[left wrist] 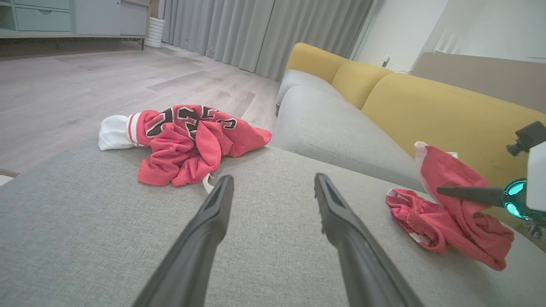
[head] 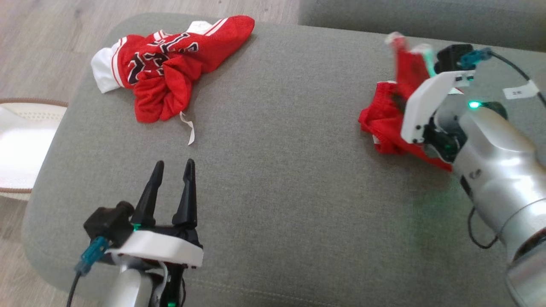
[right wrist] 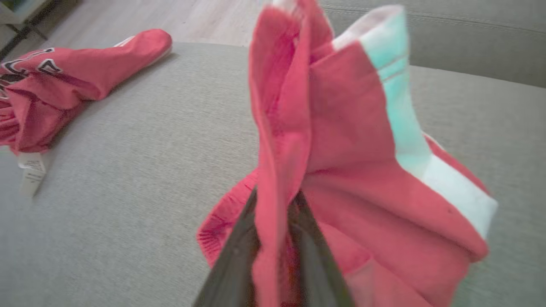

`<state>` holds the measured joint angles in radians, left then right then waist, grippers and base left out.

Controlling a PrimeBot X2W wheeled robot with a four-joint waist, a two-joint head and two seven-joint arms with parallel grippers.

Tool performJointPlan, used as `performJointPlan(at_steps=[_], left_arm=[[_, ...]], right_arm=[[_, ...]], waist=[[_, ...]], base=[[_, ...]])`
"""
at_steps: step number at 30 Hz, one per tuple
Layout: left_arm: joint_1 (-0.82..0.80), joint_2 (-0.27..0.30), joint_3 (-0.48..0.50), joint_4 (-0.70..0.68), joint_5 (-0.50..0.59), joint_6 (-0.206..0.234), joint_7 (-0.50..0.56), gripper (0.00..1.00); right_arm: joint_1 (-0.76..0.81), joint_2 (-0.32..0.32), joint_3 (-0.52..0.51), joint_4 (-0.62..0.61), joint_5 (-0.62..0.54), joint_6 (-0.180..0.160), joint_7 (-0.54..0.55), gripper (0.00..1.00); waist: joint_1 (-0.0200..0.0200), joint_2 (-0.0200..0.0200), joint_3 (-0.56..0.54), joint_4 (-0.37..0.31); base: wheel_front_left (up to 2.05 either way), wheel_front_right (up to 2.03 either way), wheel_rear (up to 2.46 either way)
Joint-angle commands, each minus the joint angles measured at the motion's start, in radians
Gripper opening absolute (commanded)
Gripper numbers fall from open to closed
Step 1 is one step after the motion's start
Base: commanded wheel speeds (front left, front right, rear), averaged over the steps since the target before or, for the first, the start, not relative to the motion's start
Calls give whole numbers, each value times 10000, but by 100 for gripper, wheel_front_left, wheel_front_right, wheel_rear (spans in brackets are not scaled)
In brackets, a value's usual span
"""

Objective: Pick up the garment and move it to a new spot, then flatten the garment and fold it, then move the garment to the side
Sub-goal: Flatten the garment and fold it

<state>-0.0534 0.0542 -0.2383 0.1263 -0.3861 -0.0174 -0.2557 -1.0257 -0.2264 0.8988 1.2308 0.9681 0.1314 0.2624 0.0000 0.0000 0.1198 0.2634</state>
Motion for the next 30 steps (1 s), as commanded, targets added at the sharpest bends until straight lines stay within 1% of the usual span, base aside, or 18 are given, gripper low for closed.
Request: performJointPlan(at_steps=[1, 5, 8, 13, 17, 19, 22, 25, 26, 27, 28, 29, 30], left_arm=[[-468, -26, 433, -339, -46, 22, -61, 100], [-433, -32, 559, -373, -35, 51, -61, 100], [-353, -34, 657, -448, 10, 82, -61, 100], [-245, -36, 852, -702, 90, 68, -61, 100], [-190, -37, 932, -877, 120, 78, -61, 100], [-173, -38, 918, -956, 136, 86, -61, 100], [-176, -38, 911, -1050, 179, 72, -61, 100], [-263, -38, 845, -1236, 283, -40, -61, 100], [-261, -38, 831, -1262, 310, -59, -61, 100], [-257, -38, 809, -1251, 342, -86, -61, 100], [-259, -38, 790, -1213, 379, -123, -61, 100], [-249, -39, 785, -1197, 415, -157, -61, 100], [-225, -39, 793, -1207, 444, -179, -61, 100]], right_arm=[[-190, 140, 29, -239, 85, -7, -175, 100], [-18, 217, 36, -911, 453, -7, -443, 100], [151, 11, 21, -1660, 701, -7, -1179, 100], [525, -639, -290, -2573, 1112, -7, -2849, 100], [910, -1233, -677, -2641, 1292, -7, -4143, 100], [1161, -1467, -814, -2502, 1309, -7, -4600, 100], [1520, -1477, -888, -2310, 1390, -7, -4795, 100], [1665, -1233, -808, -1976, 1371, -7, -4838, 100], [1677, -1154, -791, -1856, 1363, -7, -4845, 91], [1679, -1085, -787, -1740, 1348, -7, -4873, 87], [1686, -1001, -812, -1707, 1364, -7, -4925, 88], [1707, -923, -854, -1734, 1393, -7, -4988, 84], [1726, -895, -877, -1786, 1355, -7, -5063, 84]], waist=[[0, 0, 24, -29], [0, 0, -20, -398], [0, 0, -120, -758], [0, 0, -223, -1337], [0, 0, -262, -1594], [0, 0, -242, -1630], [0, 0, -189, -1642], [0, 0, -118, -1457], [0, 0, -119, -1386], [0, 0, -132, -1298], [0, 0, -165, -1224], [0, 0, -216, -1177], [0, 0, -273, -1144]], base=[[0, 0, 0], [0, 0, 0], [0, 0, 0], [0, 0, 0], [0, 0, 0], [0, 0, 0], [0, 0, 0], [0, 0, 0], [0, 0, 0], [0, 0, 0], [0, 0, 0], [0, 0, 0], [0, 0, 0]])
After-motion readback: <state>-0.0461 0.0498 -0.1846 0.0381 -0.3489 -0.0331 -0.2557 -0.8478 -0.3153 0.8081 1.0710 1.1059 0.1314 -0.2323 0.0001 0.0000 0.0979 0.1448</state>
